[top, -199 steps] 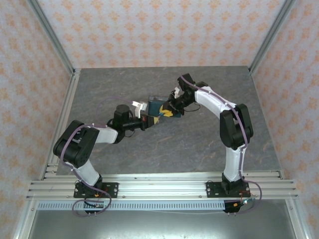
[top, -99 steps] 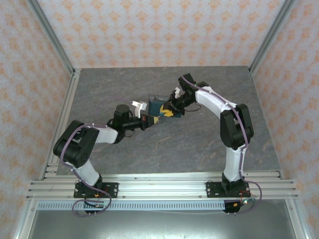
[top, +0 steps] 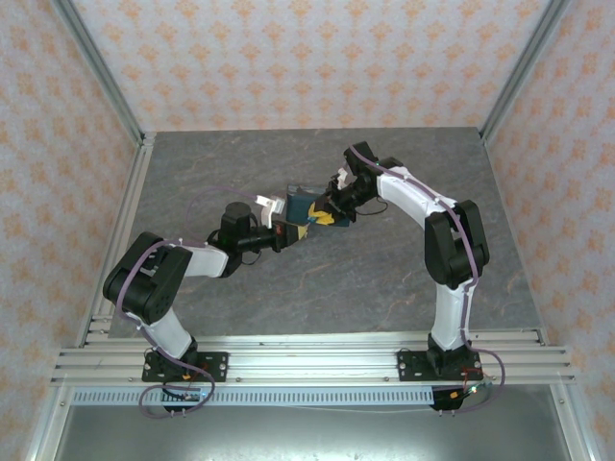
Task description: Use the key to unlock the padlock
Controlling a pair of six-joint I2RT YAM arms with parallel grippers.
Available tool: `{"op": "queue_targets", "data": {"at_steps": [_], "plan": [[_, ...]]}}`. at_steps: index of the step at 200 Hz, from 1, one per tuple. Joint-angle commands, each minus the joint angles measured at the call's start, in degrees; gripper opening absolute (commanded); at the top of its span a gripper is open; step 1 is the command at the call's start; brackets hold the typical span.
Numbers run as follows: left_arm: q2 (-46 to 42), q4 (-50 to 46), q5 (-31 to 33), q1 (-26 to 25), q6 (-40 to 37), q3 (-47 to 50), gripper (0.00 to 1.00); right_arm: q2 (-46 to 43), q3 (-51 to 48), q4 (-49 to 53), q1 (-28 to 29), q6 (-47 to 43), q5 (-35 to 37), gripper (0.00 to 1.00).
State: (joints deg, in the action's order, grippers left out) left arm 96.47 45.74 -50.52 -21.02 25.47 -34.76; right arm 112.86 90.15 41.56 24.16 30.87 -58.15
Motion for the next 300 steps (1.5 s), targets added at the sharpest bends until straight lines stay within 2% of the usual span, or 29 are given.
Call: {"op": "queue_targets", "data": {"at_steps": [1,133,300], "plan": [[-1.93,3.16,0.51,-0.34,-1.22,-0.33,0.00,-2.54,-0.70,0.28,-0.17,0.06,-1.96,0.00],[-2.91,1.03,1.87,-0.34,-1.78,0.13,0.00,-3.37,-1.34,0.72,-0.16,-0.46,-2.58,0.00],[2.39,7.99,3.19,-2.01,3.95,-1.01,0.00,-4.93,-4.87,-5.45,-0.17,4.48,-3.90,0.00]]}}
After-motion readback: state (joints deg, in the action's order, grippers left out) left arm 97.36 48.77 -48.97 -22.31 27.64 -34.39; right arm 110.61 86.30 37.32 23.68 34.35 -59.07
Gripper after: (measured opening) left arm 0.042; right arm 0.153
